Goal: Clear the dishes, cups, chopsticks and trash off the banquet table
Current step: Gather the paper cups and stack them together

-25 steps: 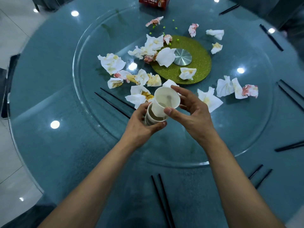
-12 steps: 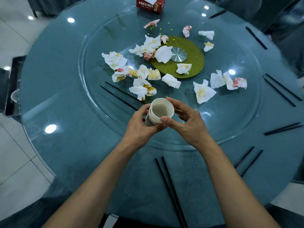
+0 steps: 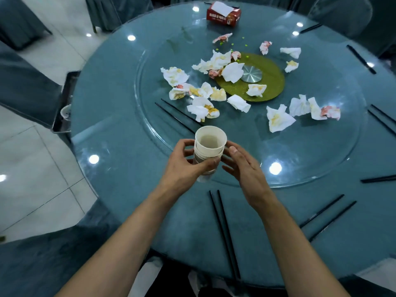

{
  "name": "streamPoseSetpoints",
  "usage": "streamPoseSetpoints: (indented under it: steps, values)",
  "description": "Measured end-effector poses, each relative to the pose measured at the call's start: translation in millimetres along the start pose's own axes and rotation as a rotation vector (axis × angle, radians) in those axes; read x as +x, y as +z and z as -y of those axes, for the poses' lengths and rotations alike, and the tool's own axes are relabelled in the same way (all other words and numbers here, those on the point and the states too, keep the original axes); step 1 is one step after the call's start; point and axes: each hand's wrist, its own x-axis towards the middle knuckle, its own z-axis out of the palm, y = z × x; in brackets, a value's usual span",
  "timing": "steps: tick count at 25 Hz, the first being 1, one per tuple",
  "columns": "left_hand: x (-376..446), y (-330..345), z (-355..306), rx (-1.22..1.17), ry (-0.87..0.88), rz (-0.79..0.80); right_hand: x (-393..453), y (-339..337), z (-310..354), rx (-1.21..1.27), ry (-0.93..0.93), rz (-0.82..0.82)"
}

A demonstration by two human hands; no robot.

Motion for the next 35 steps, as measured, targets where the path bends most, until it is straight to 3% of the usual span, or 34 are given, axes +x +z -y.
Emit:
streamPoseSetpoints:
  steps: [8, 15, 29, 35]
  values:
    - [-99.6, 6.0, 2.3, -0.045, 0.046, -0.226, -64.7, 10.6, -5.6, 0.089, -0.089, 0.172]
    - [-177.0, -28.0, 7.3, -0.017, 0.092, -0.342, -104.8, 57.2, 0.6, 0.166, -0.086, 0.326]
    - [-320.8, -159.8, 33.3, -0.117, 0.167, -0.758, -169.6, 243.4, 8.7, 0.113, -0.019, 0.702]
    - [-380.8, -240.9, 46.3, -0.156, 0.184, -0.831, -210.4, 340.5, 9.5, 0.088, -0.043, 0.785]
